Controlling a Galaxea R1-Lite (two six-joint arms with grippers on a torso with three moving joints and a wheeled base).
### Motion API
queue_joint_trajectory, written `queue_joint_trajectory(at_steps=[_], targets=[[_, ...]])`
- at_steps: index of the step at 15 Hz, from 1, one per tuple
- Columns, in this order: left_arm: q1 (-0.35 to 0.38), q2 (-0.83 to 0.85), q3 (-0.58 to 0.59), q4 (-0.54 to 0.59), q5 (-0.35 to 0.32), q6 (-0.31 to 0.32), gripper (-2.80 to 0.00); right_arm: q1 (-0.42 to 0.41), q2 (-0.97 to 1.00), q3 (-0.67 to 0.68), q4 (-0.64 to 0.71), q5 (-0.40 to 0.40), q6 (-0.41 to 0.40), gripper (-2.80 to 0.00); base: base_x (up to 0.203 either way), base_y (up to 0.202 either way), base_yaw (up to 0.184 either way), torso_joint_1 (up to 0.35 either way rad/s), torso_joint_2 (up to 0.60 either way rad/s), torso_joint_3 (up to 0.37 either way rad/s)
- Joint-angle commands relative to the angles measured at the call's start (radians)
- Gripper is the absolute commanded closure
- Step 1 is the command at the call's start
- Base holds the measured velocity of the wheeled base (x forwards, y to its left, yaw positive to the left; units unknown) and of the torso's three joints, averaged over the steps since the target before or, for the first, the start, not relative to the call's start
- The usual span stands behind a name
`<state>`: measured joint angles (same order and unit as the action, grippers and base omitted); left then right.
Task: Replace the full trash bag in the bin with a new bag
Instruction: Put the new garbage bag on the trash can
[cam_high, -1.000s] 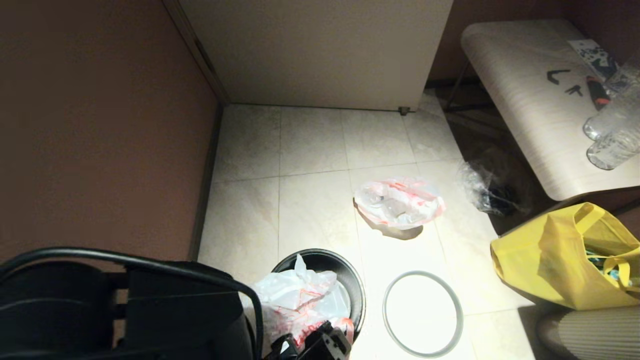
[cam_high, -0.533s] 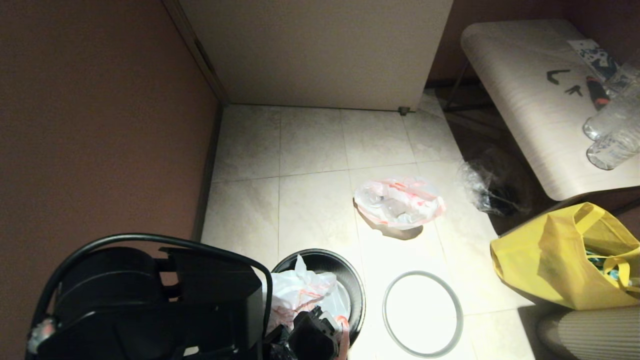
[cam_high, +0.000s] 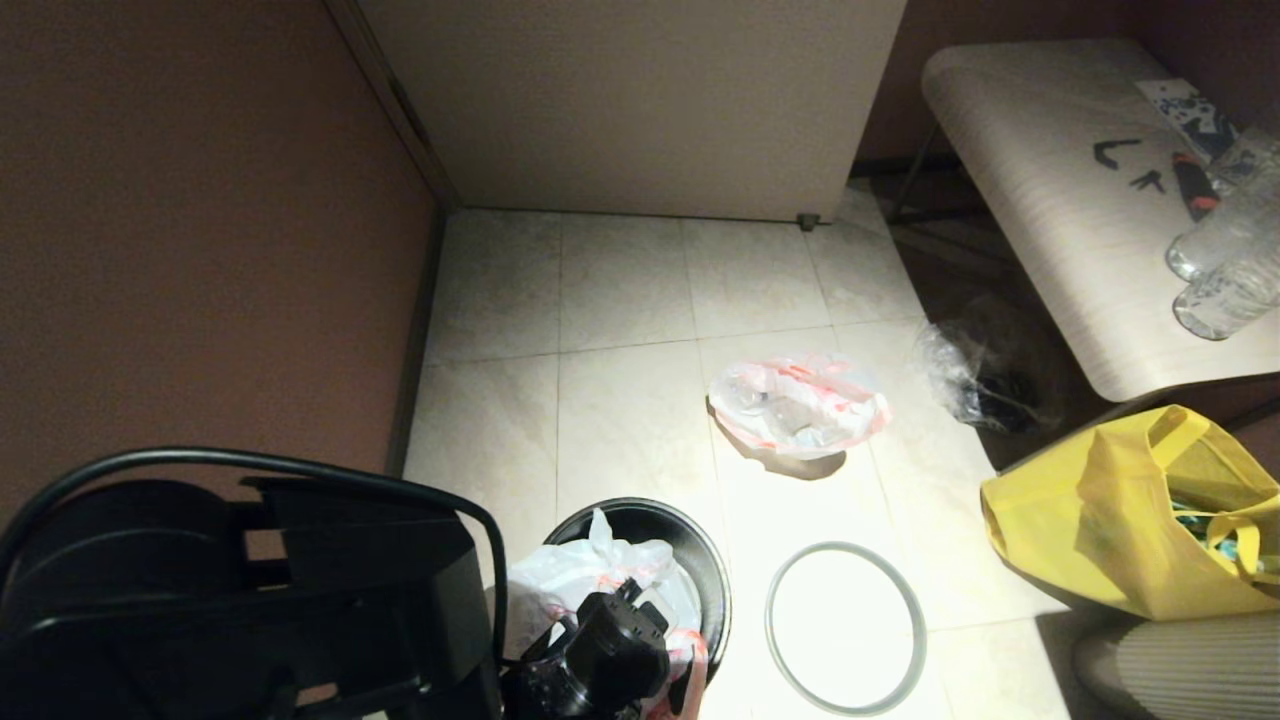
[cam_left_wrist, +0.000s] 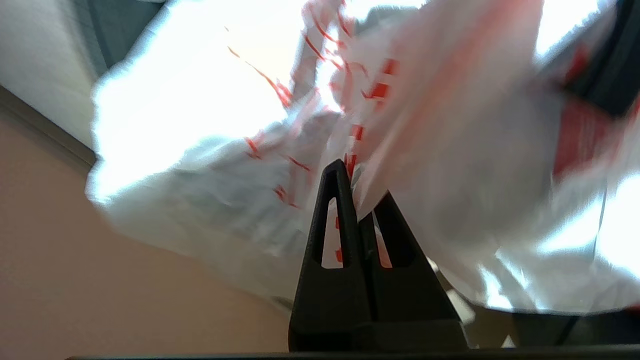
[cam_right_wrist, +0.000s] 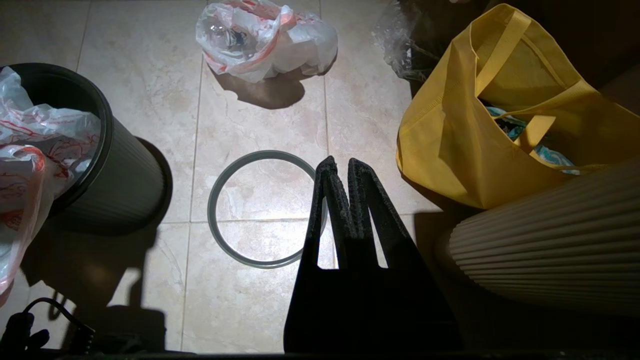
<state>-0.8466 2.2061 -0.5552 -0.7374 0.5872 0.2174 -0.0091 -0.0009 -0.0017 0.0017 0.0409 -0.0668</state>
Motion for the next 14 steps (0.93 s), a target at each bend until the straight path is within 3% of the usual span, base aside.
queue_joint_trajectory(at_steps=[1, 6, 10, 14], targets=[[0.007, -0.084, -0.021, -0.005, 0.003, 0.0, 0.0, 0.0, 0.001, 0.0, 0.0, 0.001, -0.001, 0.0, 0.0, 0.0, 0.0, 0.0, 0.0, 0.0], [0.119, -0.089, -0.193, -0.004, 0.014, 0.012, 0.0, 0.0, 0.001, 0.0, 0.0, 0.001, -0.001, 0.0, 0.0, 0.0, 0.0, 0.0, 0.0, 0.0], [0.233, -0.088, -0.353, -0.003, 0.085, 0.055, 0.0, 0.0, 0.001, 0.0, 0.0, 0.001, -0.001, 0.0, 0.0, 0.0, 0.0, 0.0, 0.0, 0.0], [0.25, -0.075, -0.457, 0.0, 0.12, 0.058, 0.0, 0.0, 0.001, 0.0, 0.0, 0.001, -0.001, 0.0, 0.0, 0.0, 0.0, 0.0, 0.0, 0.0]])
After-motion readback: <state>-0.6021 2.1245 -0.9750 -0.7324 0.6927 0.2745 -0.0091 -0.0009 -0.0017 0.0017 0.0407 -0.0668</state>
